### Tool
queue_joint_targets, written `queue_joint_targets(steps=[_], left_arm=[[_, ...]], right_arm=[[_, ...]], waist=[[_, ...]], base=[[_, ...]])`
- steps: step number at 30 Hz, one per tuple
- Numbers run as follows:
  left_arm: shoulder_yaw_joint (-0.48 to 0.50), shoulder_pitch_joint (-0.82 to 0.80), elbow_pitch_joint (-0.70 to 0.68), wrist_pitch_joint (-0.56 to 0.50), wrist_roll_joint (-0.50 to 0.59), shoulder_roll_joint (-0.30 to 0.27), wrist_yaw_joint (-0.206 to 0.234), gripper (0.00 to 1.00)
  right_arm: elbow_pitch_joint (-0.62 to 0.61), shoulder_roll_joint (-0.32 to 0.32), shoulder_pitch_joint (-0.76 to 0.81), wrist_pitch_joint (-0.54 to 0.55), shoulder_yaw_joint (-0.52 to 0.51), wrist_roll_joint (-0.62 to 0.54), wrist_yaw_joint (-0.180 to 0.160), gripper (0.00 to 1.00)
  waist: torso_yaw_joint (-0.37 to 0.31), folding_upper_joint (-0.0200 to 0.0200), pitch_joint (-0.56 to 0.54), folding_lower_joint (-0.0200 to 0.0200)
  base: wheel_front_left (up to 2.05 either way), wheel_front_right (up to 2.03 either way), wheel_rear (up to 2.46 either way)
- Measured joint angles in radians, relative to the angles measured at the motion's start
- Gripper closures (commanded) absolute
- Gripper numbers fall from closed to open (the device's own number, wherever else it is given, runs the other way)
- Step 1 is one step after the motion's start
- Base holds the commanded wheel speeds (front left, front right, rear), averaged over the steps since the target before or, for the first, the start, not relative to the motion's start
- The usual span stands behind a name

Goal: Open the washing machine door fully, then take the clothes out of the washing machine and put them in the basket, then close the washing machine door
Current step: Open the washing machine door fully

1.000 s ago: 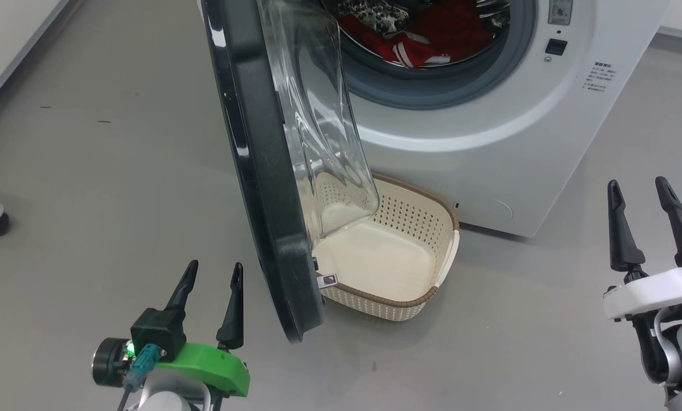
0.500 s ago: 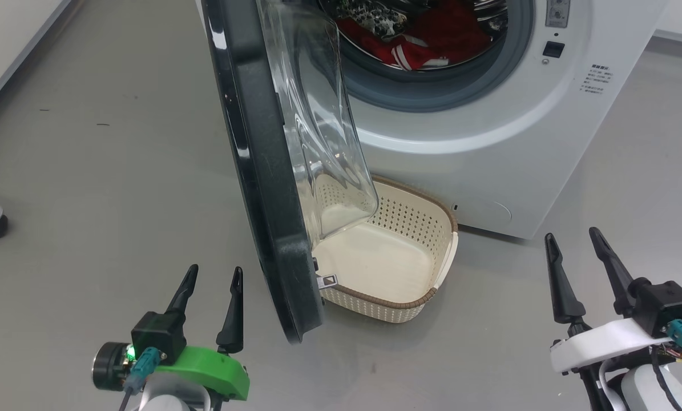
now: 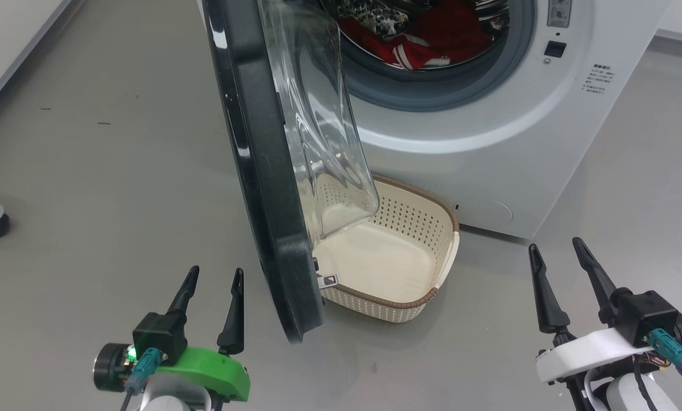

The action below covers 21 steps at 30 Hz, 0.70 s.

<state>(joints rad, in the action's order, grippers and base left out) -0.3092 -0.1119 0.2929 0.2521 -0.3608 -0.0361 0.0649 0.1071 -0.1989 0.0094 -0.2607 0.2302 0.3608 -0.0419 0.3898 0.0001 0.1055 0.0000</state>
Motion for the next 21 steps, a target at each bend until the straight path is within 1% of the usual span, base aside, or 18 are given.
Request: queue_joint_targets(steps=[4,21], left_arm=[[-0.001,0.0,0.0,0.0,0.0,0.0,0.0,0.0],[-0.008,0.001,0.001,0.0,-0.011,0.0,0.0,0.0]], right_arm=[[0.003,0.009,0.001,0.0,-0.012,-0.006,0.009,0.0],[0.032,0.045,0.005,0.0,-0.068,-0.039,0.023,0.0]], waist=[[0.003,0.0,0.001,0.0],[0.009,0.0,0.003,0.0]], base=[[0.0,0.0,0.0],[0.0,0.0,0.0]])
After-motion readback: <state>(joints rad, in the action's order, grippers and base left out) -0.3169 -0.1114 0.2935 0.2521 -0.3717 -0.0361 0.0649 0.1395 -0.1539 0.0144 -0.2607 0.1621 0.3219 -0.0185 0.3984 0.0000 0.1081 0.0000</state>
